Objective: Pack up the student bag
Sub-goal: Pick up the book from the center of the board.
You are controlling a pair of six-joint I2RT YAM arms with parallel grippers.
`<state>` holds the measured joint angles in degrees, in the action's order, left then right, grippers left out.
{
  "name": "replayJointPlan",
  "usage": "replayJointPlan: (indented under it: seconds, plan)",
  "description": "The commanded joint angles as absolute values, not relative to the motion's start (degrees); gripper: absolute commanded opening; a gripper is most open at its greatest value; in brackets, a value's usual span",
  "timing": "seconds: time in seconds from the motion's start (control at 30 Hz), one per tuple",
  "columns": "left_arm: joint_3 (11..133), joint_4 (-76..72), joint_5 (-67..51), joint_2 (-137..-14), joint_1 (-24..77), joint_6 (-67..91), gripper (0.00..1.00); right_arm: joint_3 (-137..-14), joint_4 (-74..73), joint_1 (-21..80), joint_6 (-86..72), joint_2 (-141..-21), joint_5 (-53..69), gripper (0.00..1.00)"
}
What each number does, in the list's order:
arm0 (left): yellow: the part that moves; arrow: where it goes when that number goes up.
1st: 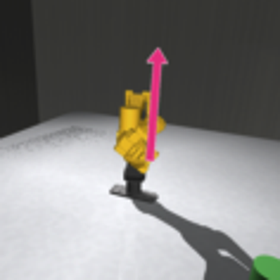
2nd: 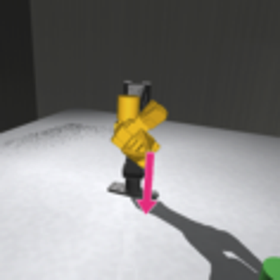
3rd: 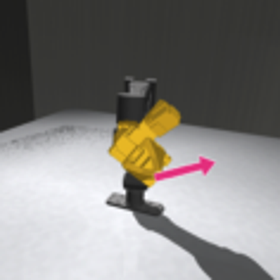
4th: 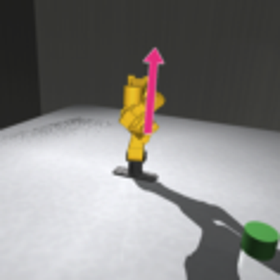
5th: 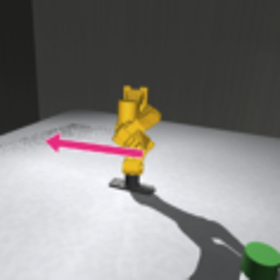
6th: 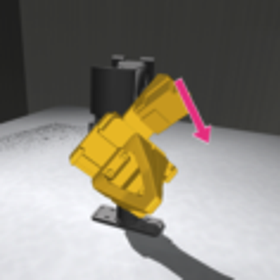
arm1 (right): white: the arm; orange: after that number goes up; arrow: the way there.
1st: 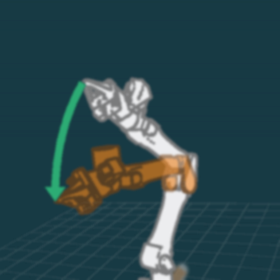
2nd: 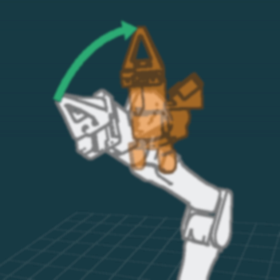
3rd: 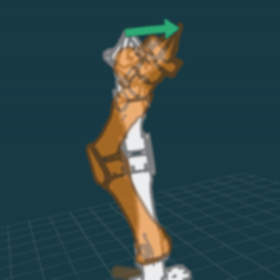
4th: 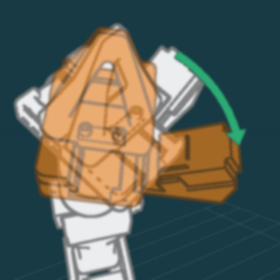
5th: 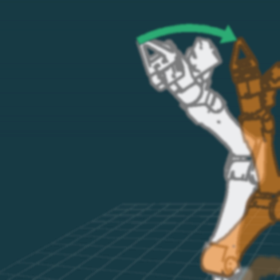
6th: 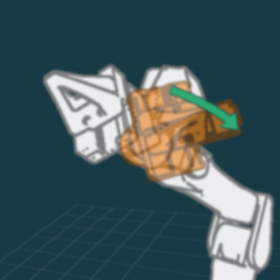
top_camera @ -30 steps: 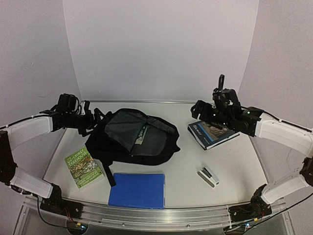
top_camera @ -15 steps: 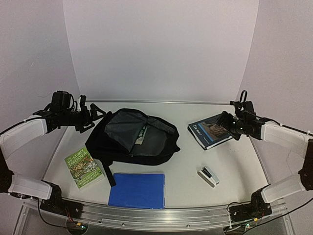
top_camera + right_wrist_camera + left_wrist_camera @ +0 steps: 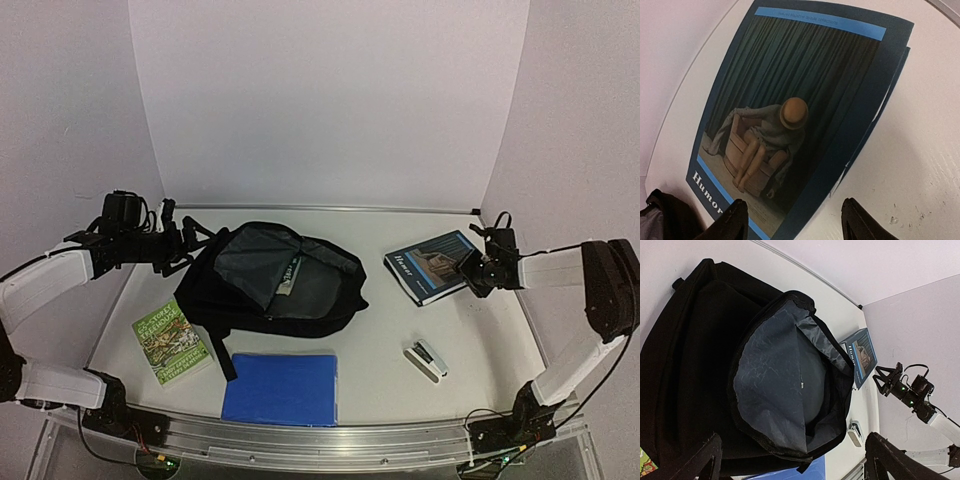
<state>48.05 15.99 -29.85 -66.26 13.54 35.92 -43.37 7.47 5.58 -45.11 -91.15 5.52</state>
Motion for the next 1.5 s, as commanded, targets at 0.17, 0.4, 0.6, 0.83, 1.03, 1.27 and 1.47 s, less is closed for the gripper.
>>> replayJointPlan:
  seconds: [0.17,0.4,0.6,0.83,1.03,1.27,1.47]
  plan:
    - [48.48,14.26,-30.36,-65.46,13.22,35.16,1.0,-42.4,17.32,4.86,-48.21,-96.07,2.87,0.53]
    - [49.23,15.21,-30.06,-65.47,13.27,34.99,1.0,-42.66,18.65,4.66,-48.62,-98.71,1.89,0.51]
    - [49.98,15.87,-29.73,-65.47,13.25,34.74,1.0,-42.82,21.04,4.44,-48.69,-100.81,2.97,0.47]
    - [50.2,15.81,-30.46,-66.38,13.27,34.96,1.0,-40.8,25.89,4.29,-50.57,-100.74,4.08,0.38]
    - [50.4,15.92,-30.5,-66.05,13.27,35.07,1.0,-40.27,28.28,3.9,-50.87,-101.21,4.24,0.38]
    - [50.53,16.57,-30.34,-65.62,13.25,34.98,1.0,-41.27,30.28,3.54,-51.36,-103.17,5.63,0.29]
    - [50.41,17.15,-30.19,-64.88,13.25,34.81,1.0,-40.63,32.33,3.45,-51.83,-102.35,6.87,0.12]
